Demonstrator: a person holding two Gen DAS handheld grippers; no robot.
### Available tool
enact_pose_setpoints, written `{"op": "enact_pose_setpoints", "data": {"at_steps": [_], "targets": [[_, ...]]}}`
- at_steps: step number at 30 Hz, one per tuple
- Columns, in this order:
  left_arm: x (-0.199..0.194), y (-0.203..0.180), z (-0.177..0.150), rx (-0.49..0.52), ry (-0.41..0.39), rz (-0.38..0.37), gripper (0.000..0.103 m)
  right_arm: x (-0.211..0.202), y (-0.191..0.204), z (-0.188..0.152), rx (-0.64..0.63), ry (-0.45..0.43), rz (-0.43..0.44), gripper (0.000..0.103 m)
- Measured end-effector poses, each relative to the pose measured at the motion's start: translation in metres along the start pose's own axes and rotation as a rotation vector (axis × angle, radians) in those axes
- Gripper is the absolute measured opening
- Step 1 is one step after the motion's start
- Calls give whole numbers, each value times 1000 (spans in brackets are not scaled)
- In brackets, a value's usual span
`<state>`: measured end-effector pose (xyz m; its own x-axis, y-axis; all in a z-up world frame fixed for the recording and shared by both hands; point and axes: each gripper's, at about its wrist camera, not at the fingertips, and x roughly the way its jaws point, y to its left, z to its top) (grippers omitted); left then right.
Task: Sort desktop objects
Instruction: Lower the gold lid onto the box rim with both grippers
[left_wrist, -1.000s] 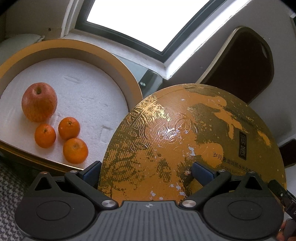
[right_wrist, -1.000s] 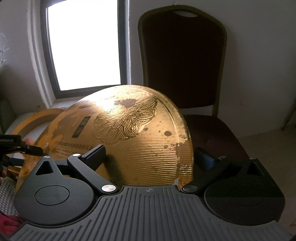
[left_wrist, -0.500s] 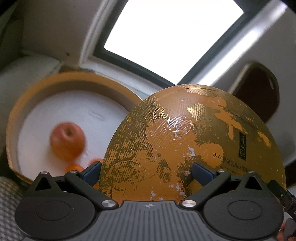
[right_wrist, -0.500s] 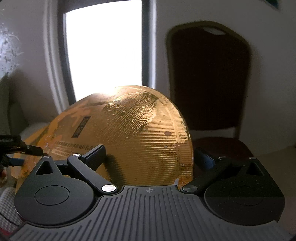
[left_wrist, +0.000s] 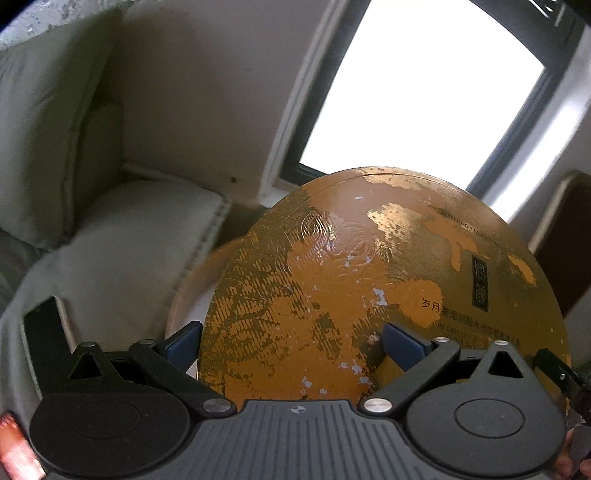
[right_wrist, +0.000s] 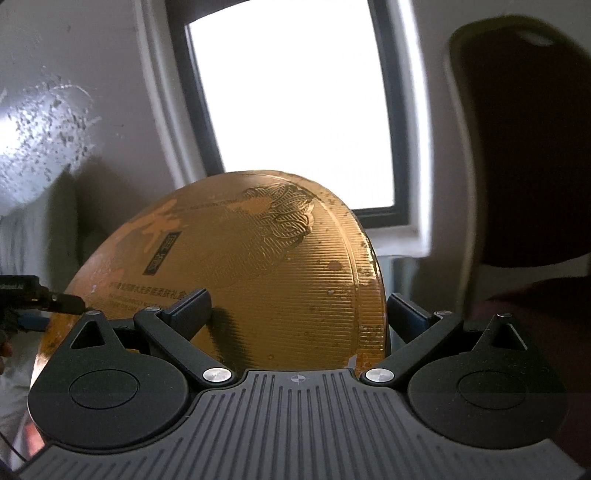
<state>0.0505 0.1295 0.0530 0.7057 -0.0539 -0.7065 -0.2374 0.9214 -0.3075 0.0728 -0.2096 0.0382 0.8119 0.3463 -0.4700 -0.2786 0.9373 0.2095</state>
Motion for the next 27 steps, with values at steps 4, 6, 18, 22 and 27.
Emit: {"op": "enact_pose_setpoints", "data": {"at_steps": [4,6,18,22,27], "targets": [[9,12,9,-6,-1,30,100,33,9,-2,19,27,41,100],[14,14,12,6,-10,42,100,46,9,-5,34,45,58,100],[55,35,19,-14,10,84,100,96,8,-3,53,122,81,100],[65,38,17,-16,15,88,100,105,7,-10,62,136,80,100],[76,37,11,-5,28,96,100,116,2,-15,81,169,74,100]]}}
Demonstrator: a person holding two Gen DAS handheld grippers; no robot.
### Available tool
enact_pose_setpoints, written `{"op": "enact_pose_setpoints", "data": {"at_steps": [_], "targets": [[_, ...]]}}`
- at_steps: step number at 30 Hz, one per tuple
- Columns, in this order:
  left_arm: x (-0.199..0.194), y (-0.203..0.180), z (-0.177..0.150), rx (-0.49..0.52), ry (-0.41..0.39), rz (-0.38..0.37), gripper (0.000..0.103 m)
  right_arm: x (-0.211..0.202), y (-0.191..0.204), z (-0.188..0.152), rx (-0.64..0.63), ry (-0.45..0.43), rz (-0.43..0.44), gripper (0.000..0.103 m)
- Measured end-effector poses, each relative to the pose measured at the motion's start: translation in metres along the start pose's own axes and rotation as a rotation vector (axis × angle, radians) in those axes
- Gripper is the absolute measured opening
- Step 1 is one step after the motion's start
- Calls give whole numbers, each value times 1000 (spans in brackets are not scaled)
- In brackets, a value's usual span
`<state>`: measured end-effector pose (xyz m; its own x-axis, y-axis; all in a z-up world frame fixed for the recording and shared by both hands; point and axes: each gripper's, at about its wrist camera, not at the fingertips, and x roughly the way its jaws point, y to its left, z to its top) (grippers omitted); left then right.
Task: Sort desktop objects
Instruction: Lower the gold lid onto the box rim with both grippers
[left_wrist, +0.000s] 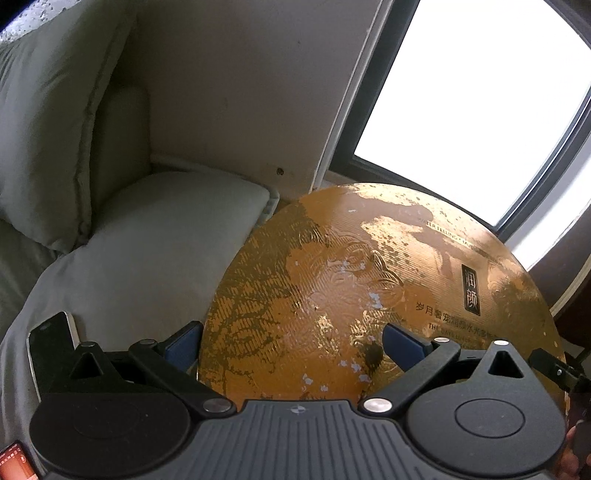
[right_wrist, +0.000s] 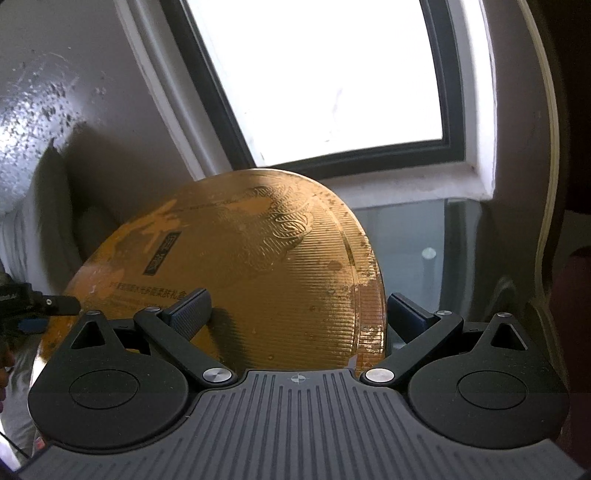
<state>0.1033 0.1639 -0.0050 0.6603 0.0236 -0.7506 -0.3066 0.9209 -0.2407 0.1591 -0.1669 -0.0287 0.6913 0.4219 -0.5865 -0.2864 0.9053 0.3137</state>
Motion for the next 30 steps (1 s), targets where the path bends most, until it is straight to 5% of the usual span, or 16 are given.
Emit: {"op": "enact_pose_setpoints", "data": {"at_steps": [30], "targets": [[15,-4,-12,79,-19,50,100,11,-5,-10,51,47,-16,100]]}}
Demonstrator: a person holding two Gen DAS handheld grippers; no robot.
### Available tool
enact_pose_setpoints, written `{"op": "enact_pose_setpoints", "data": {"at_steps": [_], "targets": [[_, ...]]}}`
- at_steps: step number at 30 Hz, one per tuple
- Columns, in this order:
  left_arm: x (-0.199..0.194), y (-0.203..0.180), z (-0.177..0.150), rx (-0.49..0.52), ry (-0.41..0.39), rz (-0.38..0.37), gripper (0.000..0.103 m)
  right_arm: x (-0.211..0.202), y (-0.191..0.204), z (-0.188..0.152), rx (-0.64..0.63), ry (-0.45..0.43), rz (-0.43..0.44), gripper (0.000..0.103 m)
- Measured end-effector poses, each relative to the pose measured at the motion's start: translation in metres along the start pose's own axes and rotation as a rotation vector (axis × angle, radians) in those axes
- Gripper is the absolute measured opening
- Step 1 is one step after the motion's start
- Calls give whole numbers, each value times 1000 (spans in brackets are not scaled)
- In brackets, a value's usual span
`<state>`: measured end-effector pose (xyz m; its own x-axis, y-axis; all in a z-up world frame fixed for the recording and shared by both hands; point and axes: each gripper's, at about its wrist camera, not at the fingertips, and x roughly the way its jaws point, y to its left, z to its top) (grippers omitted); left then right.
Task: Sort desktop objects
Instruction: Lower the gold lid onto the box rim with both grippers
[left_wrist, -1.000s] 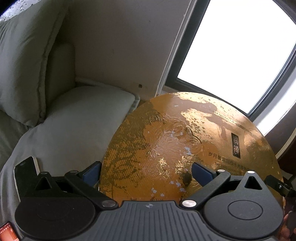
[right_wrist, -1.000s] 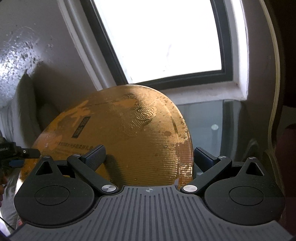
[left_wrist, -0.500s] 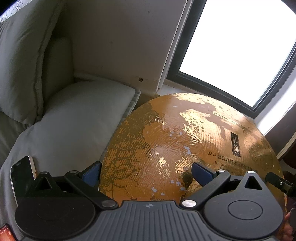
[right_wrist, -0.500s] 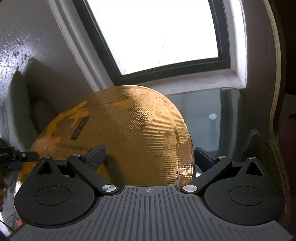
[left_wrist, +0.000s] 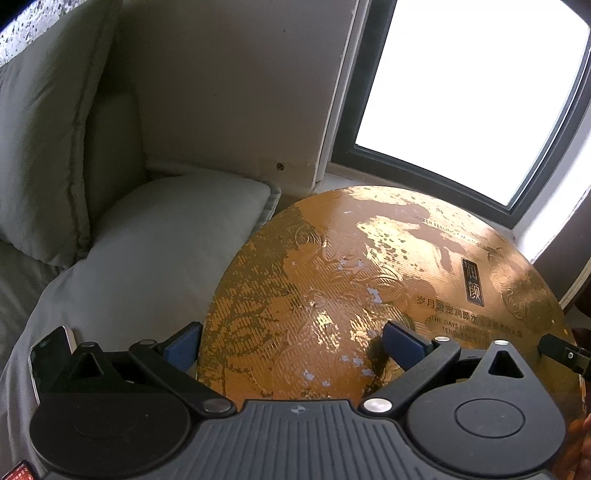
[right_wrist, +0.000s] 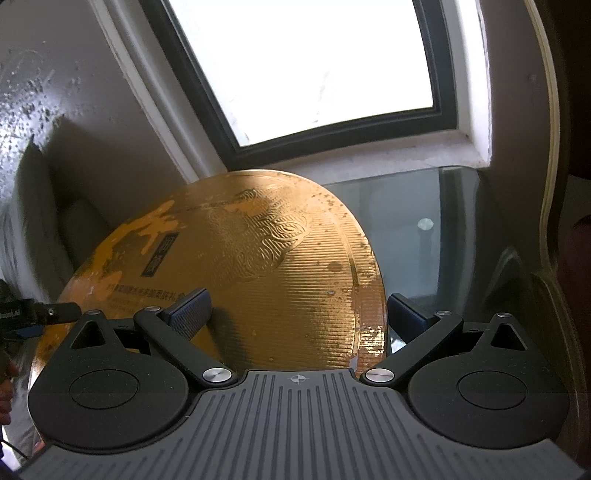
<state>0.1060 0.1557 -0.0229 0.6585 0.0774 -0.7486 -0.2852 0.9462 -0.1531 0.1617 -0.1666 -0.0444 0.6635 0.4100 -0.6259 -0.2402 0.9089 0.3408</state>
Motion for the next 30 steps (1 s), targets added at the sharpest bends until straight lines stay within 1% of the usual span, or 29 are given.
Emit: {"op": "enact_pose_setpoints", "data": {"at_steps": [5,10,16,20,23,28,30], "targets": [[-6,-5,-7,14,-11,-2,100,1,-3,2,1,-3,4,100],[-5,-4,-6,16,-16,9,101,6,-3,5,-6,0,1,100],[-3,-4,-9,29,-27,11,102,11,-2,0,-10,-4,-2,100],[4,1,-7,-2,-4,-8,103,11,2,1,-16,-5,-20,100],[7,3,-6,-7,4,-18,103,11,6,3,-30,-4,-36,100],[12,8,-1,-65,49,-20,102,11,9,9,-13,14,-60,100],[10,9,1,-73,52,-9,101,10,11,13,-4,22,-70,101]]}}
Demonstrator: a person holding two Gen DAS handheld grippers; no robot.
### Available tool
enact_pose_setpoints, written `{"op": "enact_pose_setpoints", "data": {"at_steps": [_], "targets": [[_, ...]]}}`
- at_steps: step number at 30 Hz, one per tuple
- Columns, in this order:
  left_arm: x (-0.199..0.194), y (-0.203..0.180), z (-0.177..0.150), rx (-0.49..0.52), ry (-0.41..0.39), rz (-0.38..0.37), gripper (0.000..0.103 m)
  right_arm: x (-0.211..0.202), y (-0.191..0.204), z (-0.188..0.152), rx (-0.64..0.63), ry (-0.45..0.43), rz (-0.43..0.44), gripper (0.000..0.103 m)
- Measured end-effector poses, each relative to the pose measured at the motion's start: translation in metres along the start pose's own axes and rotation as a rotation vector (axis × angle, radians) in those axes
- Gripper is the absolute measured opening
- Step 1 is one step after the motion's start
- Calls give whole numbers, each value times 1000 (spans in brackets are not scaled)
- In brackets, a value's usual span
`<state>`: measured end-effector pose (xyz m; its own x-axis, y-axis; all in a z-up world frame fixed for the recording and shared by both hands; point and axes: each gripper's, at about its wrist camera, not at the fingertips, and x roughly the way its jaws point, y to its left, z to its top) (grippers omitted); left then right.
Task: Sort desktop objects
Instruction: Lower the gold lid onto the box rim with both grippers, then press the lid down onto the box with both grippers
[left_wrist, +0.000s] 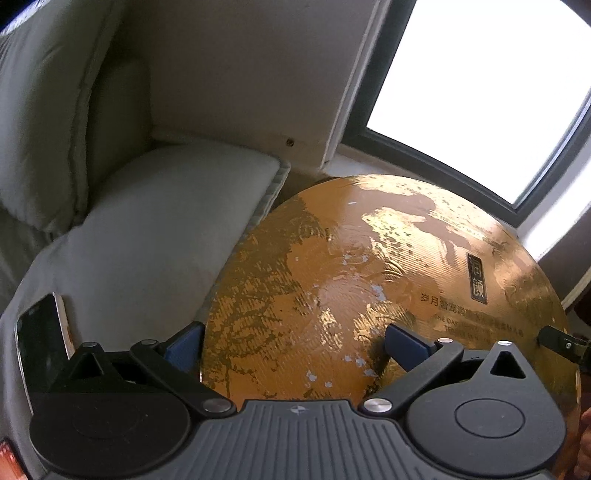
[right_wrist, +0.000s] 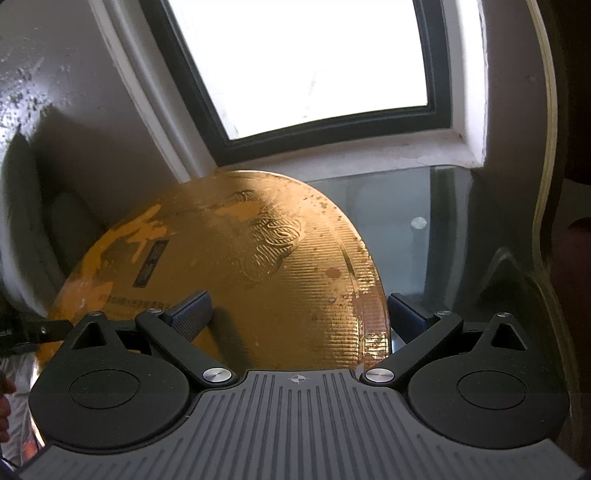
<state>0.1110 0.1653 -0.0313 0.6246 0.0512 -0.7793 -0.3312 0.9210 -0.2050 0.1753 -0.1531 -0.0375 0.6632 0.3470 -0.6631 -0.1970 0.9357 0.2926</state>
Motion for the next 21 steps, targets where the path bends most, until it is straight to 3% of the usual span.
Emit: {"op": "enact_pose_setpoints", "data": {"at_steps": [6,9,13,21], "targets": [[-37,-4,0,39,-54,30,101,-37,11,15,-63,-109,-40,101],[-60,-4,-13,47,-37,53,101,-70,16,15,-73,-137,-25,102],[-86,2,-44,16,16,22,101,-111,24,-4,-100,-123,7,102],[-111,-12,-95,84,60,84,101,-159,37,-67,-75,-13,58,102]]}}
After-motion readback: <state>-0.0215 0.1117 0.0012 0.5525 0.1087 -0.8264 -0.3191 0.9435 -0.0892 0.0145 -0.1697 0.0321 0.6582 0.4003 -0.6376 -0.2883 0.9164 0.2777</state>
